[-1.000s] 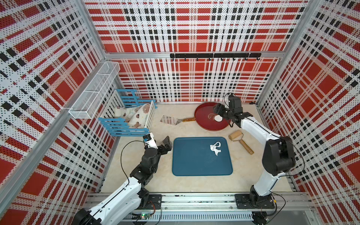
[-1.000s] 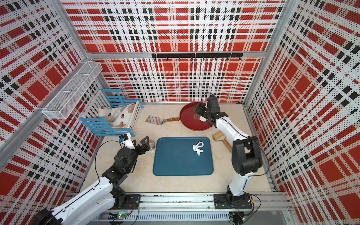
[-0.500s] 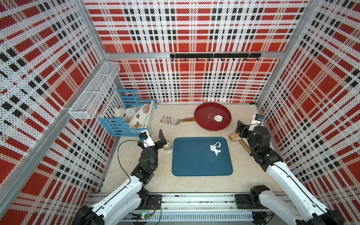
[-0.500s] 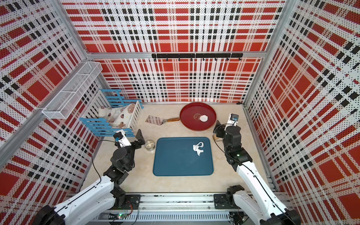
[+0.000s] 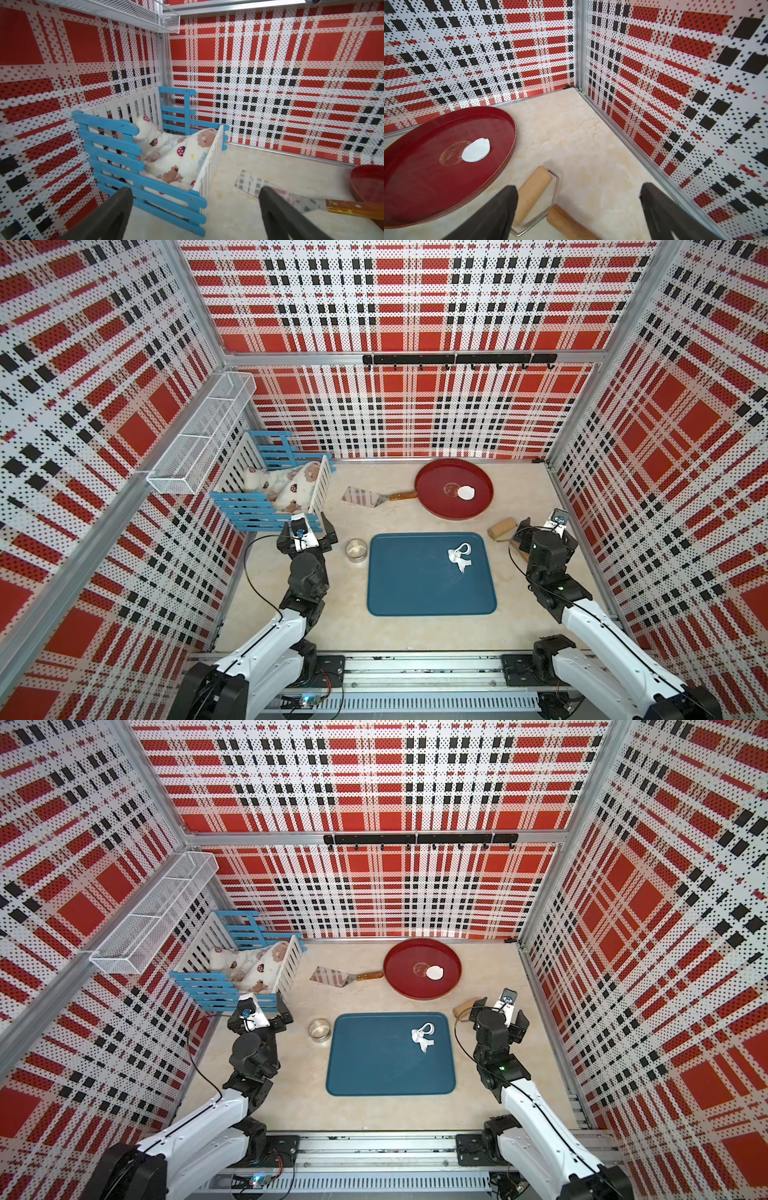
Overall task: Roll out the dumpling wrappers from the dough
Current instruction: Reset both arms
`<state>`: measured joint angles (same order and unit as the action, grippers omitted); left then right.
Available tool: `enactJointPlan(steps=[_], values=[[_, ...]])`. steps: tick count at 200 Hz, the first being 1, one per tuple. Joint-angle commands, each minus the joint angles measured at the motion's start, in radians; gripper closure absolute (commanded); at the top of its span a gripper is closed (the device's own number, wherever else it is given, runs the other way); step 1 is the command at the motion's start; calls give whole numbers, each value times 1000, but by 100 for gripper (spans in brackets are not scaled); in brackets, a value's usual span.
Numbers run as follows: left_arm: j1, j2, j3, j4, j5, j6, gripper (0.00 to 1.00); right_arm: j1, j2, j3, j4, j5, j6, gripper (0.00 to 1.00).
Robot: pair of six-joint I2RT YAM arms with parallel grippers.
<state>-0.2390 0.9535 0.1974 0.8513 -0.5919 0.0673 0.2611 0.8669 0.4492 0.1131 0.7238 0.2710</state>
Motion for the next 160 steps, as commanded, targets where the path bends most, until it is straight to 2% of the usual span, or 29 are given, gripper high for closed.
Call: enactJointPlan(steps=[1, 25, 44, 69, 83, 90, 101, 138, 160], values=[[94, 77, -44, 137, 151, -36, 1, -5, 46, 7, 83, 6, -69, 1], [130, 251, -33, 240, 261, -62, 1, -6, 87, 12, 126, -30, -106, 1], [130, 402, -32, 403, 274, -37, 1, -10, 74, -35, 227, -82, -139, 1], [140, 536, 8, 469, 295, -32, 1, -19, 42, -115, 364, -162, -178, 1], [183, 570, 30, 424, 315, -76, 1, -28, 37, -131, 381, -183, -183, 1], [204, 614, 37, 481, 351, -91, 1, -35, 41, -133, 380, -185, -182, 1], [235, 609, 34, 481, 408, -107, 1, -46, 46, -130, 373, -197, -185, 1], [219, 608, 33, 477, 377, -98, 1, -146, 114, -128, 400, -308, -164, 1], [218, 606, 30, 479, 377, -97, 1, -201, 174, -154, 504, -377, -146, 1]])
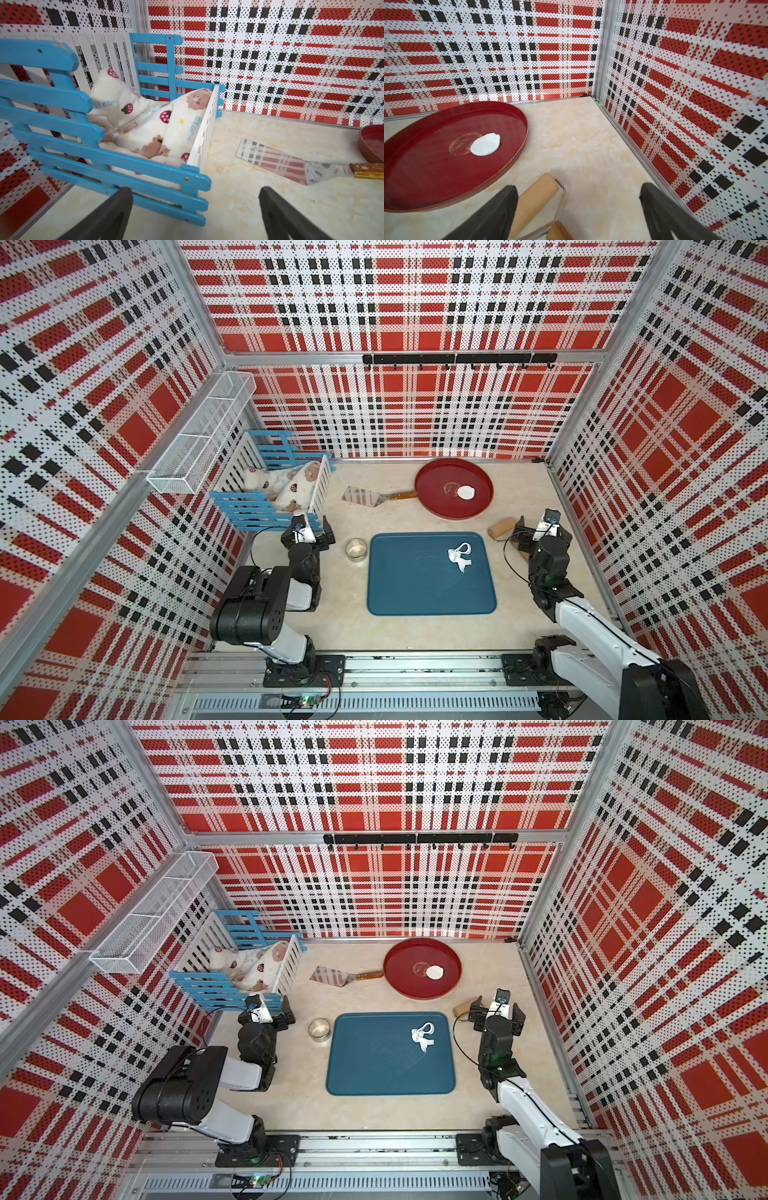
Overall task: Roll out the dumpling wrappers from the dough
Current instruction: Reset both arms
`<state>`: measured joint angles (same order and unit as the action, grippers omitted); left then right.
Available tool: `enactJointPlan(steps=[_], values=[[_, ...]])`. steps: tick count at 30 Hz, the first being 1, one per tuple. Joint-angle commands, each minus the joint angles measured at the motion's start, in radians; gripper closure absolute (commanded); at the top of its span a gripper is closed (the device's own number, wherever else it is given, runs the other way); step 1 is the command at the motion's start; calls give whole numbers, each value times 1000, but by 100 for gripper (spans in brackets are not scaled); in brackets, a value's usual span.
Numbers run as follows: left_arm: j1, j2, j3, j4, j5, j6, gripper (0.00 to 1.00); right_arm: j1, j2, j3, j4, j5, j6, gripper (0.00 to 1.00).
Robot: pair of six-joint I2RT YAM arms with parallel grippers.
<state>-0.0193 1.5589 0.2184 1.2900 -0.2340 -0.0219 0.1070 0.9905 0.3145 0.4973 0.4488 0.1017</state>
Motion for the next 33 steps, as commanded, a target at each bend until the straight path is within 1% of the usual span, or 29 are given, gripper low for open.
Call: enactJointPlan(steps=[1, 3, 9, 11, 13, 14, 15, 16, 17, 18, 28, 30, 33], values=[[-3, 0, 9, 40, 19, -7, 1, -50, 54, -21, 129, -105, 24, 1], [-8, 1, 9, 41, 9, -3, 1, -74, 117, -33, 225, -154, 21, 1], [-8, 2, 9, 43, 12, -4, 1, -78, 380, -32, 459, -227, 2, 4], [-7, 2, 9, 44, 12, -4, 1, -79, 463, -57, 582, -234, 1, 5], [-7, 3, 9, 43, 12, -4, 1, -78, 537, -50, 635, -210, 13, 6], [-7, 3, 9, 43, 12, -4, 1, -72, 569, -35, 648, -205, -4, 6], [-8, 3, 9, 46, 12, -5, 1, -53, 562, -23, 613, -178, -18, 5], [-7, 3, 9, 43, 11, -5, 1, -50, 552, -19, 590, -181, -14, 6], [-6, 3, 9, 44, 11, -5, 1, -50, 563, -24, 620, -177, -21, 5], [-7, 2, 10, 43, 12, -5, 1, -50, 553, -19, 592, -183, -16, 5], [-6, 5, 13, 43, 12, -4, 1, -50, 556, -20, 599, -181, -17, 5], [3, 10, 17, 41, 34, -12, 1, -50, 556, -20, 599, -182, -17, 5], [-9, -2, 7, 42, 10, 0, 1, -50, 555, -20, 600, -182, -17, 5]])
